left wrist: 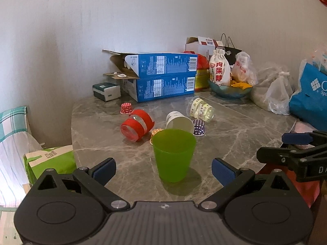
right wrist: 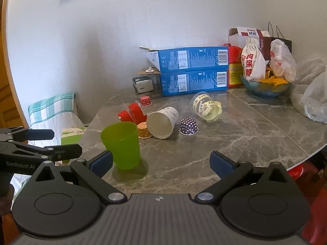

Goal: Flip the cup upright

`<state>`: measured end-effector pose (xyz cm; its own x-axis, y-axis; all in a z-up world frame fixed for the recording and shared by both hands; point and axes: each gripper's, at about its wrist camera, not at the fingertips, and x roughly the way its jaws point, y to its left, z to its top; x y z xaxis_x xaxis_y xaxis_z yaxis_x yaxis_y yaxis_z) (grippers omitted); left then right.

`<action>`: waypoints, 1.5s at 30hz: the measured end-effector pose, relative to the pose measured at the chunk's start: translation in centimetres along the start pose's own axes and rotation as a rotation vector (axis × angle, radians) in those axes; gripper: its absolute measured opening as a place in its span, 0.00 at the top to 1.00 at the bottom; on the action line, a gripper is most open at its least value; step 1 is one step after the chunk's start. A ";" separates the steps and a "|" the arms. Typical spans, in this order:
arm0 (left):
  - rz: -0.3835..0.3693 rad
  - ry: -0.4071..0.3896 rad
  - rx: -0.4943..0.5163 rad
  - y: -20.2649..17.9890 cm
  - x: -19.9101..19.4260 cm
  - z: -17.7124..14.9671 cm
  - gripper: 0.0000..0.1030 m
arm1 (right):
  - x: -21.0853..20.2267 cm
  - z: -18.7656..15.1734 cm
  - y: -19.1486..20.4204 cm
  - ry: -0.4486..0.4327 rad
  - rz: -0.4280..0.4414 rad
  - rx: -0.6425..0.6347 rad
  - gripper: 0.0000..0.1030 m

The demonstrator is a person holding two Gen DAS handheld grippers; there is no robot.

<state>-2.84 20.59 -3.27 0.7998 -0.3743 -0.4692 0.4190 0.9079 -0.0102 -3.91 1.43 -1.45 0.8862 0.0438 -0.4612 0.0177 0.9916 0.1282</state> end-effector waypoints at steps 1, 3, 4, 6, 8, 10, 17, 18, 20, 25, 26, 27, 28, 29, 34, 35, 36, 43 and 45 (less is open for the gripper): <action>-0.001 0.001 -0.003 0.1 0.0 -0.1 0.02 | 0.0 0.0 0.0 -0.001 0.004 -0.001 0.01; -0.002 0.007 -0.009 0.2 0.1 -0.1 0.02 | 0.0 0.1 0.2 -0.002 0.010 -0.004 0.01; -0.003 0.010 -0.011 0.2 0.1 -0.2 0.02 | 0.0 0.0 0.2 -0.004 0.011 -0.007 0.01; -0.006 0.014 -0.015 0.3 0.1 -0.3 0.02 | 0.0 0.0 0.3 -0.002 0.014 -0.012 0.01; -0.007 0.014 -0.017 0.3 0.2 -0.3 0.02 | 0.1 0.0 0.4 0.000 0.012 -0.014 0.01; -0.011 0.016 -0.020 0.3 0.3 -0.3 0.02 | 0.1 -0.1 0.4 -0.002 0.010 -0.010 0.01; -0.014 0.024 -0.027 0.4 0.4 -0.3 0.02 | 0.3 -0.1 0.4 -0.004 0.020 -0.007 0.01; -0.013 0.025 -0.026 0.4 0.4 -0.3 0.02 | 0.4 -0.1 0.4 -0.002 0.021 -0.007 0.01; -0.012 0.026 -0.027 0.4 0.5 -0.3 0.02 | 0.5 0.0 0.5 0.000 0.025 -0.007 0.01; -0.012 0.028 -0.031 0.4 0.5 -0.4 0.02 | 0.6 0.0 0.6 0.001 0.029 -0.007 0.01; -0.012 0.028 -0.030 0.3 0.5 -0.4 0.02 | 0.6 0.0 0.6 0.000 0.029 -0.006 0.01; -0.013 0.028 -0.029 0.3 0.5 -0.4 0.02 | 0.6 0.0 0.6 -0.002 0.029 -0.006 0.01; -0.013 0.028 -0.028 0.2 0.5 -0.5 0.02 | 0.7 0.0 0.5 -0.002 0.029 -0.006 0.01; -0.014 0.028 -0.027 0.1 0.5 -0.5 0.02 | 0.7 0.0 0.5 -0.001 0.029 -0.006 0.01; -0.015 0.029 -0.028 0.0 0.4 -0.4 0.02 | 0.7 0.0 0.5 -0.002 0.030 -0.006 0.01; -0.016 0.029 -0.028 -0.1 0.4 -0.5 0.02 | 0.7 0.0 0.5 -0.002 0.031 -0.006 0.01; -0.016 0.029 -0.027 -0.1 0.4 -0.4 0.02 | 0.7 0.0 0.5 -0.001 0.031 -0.007 0.01; -0.017 0.031 -0.026 -0.2 0.5 -0.4 0.02 | 0.7 -0.2 0.3 -0.004 0.033 0.003 0.01; -0.018 0.032 -0.027 -0.3 0.5 -0.5 0.02 | 0.6 -0.3 0.2 -0.005 0.035 0.006 0.01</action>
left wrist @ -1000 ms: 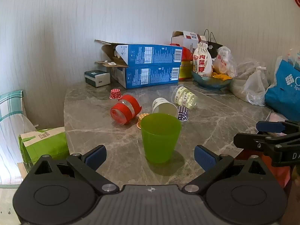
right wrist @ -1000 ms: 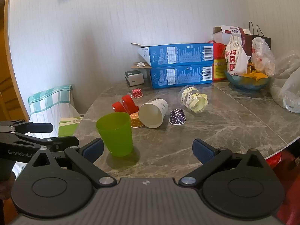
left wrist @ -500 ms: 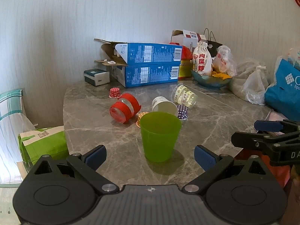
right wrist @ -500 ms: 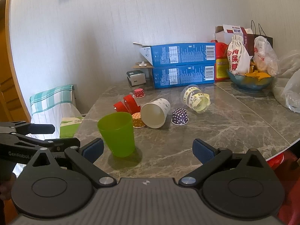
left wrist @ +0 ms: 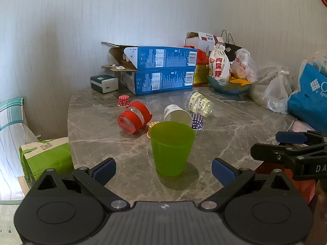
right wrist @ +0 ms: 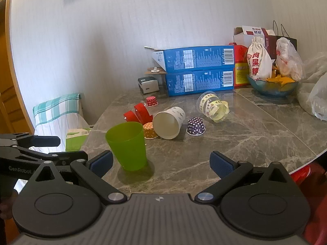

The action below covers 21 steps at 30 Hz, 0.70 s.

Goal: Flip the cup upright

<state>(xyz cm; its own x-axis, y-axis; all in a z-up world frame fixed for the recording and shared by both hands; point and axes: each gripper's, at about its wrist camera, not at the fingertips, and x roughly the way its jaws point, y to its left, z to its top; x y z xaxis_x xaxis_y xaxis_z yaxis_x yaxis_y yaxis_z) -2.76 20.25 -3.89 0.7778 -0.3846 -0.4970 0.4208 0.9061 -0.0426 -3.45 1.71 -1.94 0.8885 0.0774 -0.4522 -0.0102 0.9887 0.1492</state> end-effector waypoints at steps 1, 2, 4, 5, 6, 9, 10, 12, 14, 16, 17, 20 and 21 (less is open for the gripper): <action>-0.001 -0.001 0.000 0.0 0.0 0.0 0.02 | 0.0 0.0 0.0 -0.001 0.000 0.000 0.01; -0.003 -0.001 -0.001 0.0 0.0 0.0 0.02 | 0.0 0.0 0.0 0.000 -0.001 0.000 0.01; -0.002 -0.001 0.000 -0.1 0.0 0.0 0.02 | 0.0 0.0 -0.1 -0.001 0.000 0.001 0.01; -0.003 -0.001 0.000 -0.1 0.0 0.0 0.02 | 0.0 0.0 -0.1 -0.001 -0.001 0.001 0.01; -0.003 -0.001 -0.001 -0.1 0.0 0.0 0.02 | -0.1 0.0 -0.1 -0.001 -0.001 0.002 0.01; -0.004 0.001 -0.002 -0.2 0.1 0.0 0.02 | -0.2 -0.1 -0.3 -0.004 0.000 0.006 0.01; -0.005 0.001 -0.003 -0.1 0.1 0.0 0.02 | -0.2 -0.1 -0.3 -0.003 -0.001 0.006 0.01; -0.007 0.002 -0.006 -0.2 0.1 0.0 0.02 | -0.2 -0.1 -0.4 -0.002 -0.002 0.006 0.01; -0.012 0.001 -0.009 -0.2 0.1 0.0 0.02 | -0.3 -0.1 -0.4 -0.001 -0.001 0.007 0.01; -0.012 0.000 -0.010 -0.2 0.1 0.0 0.02 | -0.3 -0.1 -0.4 -0.001 -0.001 0.008 0.01; -0.011 0.000 -0.010 -0.2 0.1 0.0 0.02 | -0.3 -0.1 -0.5 0.000 -0.001 0.008 0.01; -0.014 0.001 -0.011 -0.2 0.1 0.0 0.02 | -0.3 -0.1 -0.5 0.001 -0.004 0.012 0.01; -0.015 0.001 -0.012 -0.2 0.1 0.0 0.02 | -0.3 -0.1 -0.5 0.001 -0.003 0.014 0.01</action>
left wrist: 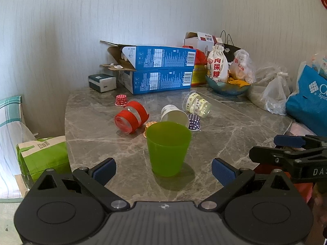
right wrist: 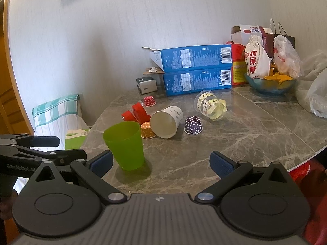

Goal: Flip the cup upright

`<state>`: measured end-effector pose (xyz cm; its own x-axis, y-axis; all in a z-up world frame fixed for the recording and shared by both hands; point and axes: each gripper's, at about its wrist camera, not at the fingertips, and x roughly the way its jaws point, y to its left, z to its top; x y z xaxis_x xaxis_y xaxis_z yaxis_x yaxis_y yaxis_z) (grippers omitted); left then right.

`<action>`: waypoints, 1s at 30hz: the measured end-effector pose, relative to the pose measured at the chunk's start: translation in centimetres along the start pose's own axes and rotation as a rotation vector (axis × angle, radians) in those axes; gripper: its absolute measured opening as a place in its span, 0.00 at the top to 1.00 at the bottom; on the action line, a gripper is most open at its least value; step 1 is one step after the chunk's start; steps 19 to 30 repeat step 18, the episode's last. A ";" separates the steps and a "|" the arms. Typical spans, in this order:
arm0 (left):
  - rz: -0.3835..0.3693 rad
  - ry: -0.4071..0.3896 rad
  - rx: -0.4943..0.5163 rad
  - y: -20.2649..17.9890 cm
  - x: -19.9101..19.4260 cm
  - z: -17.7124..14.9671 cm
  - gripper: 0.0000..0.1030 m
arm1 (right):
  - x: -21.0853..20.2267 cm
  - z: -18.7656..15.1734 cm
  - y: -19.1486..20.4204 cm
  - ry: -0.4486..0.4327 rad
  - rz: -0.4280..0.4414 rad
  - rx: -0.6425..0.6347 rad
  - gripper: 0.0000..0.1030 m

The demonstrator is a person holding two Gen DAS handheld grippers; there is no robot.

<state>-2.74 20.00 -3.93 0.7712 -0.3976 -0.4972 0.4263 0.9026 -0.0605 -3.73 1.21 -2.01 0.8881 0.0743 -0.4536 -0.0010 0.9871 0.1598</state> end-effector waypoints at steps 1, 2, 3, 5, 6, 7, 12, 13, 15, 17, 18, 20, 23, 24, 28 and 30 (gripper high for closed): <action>-0.001 0.000 -0.001 0.0 0.0 0.0 0.02 | 0.1 0.0 0.0 0.000 0.000 0.001 0.01; -0.003 0.000 -0.002 0.1 0.0 0.0 0.02 | 0.1 0.0 0.0 0.001 0.000 0.000 0.01; -0.004 0.000 -0.002 0.0 -0.1 0.0 0.02 | 0.1 0.0 0.0 0.002 -0.001 -0.001 0.01; -0.004 0.000 -0.003 0.0 0.0 0.0 0.02 | 0.1 0.0 0.1 0.003 -0.001 -0.002 0.01; -0.004 0.001 -0.004 0.0 0.0 0.0 0.02 | 0.2 -0.1 0.1 0.005 -0.001 -0.001 0.01; -0.005 0.000 -0.004 0.0 0.0 0.0 0.02 | 0.2 -0.1 0.1 0.006 -0.002 -0.001 0.01; -0.015 0.004 -0.028 0.4 0.0 -0.1 0.02 | 0.4 -0.1 0.1 0.008 -0.003 0.001 0.01; -0.014 0.006 -0.030 0.5 0.1 -0.1 0.02 | 0.5 -0.1 0.2 0.008 -0.003 0.001 0.01; -0.006 0.002 -0.031 0.6 0.2 -0.1 0.02 | 0.6 -0.1 0.2 0.011 -0.004 0.000 0.01; -0.004 -0.005 -0.034 0.9 0.2 -0.1 0.02 | 0.7 -0.2 0.2 0.014 -0.003 -0.001 0.01; -0.003 -0.012 -0.037 1.0 0.2 -0.1 0.02 | 0.8 -0.2 0.3 0.017 -0.002 -0.002 0.01; -0.003 -0.012 -0.037 1.0 0.2 -0.1 0.02 | 0.8 -0.2 0.3 0.017 -0.002 -0.002 0.01; -0.003 -0.012 -0.037 1.0 0.2 -0.1 0.02 | 0.8 -0.2 0.3 0.017 -0.002 -0.002 0.01; -0.003 -0.012 -0.037 1.0 0.2 -0.1 0.02 | 0.8 -0.2 0.3 0.017 -0.002 -0.002 0.01; -0.003 -0.012 -0.037 1.0 0.2 -0.1 0.02 | 0.8 -0.2 0.3 0.017 -0.002 -0.002 0.01; -0.003 -0.012 -0.037 1.0 0.2 -0.1 0.02 | 0.8 -0.2 0.3 0.017 -0.002 -0.002 0.01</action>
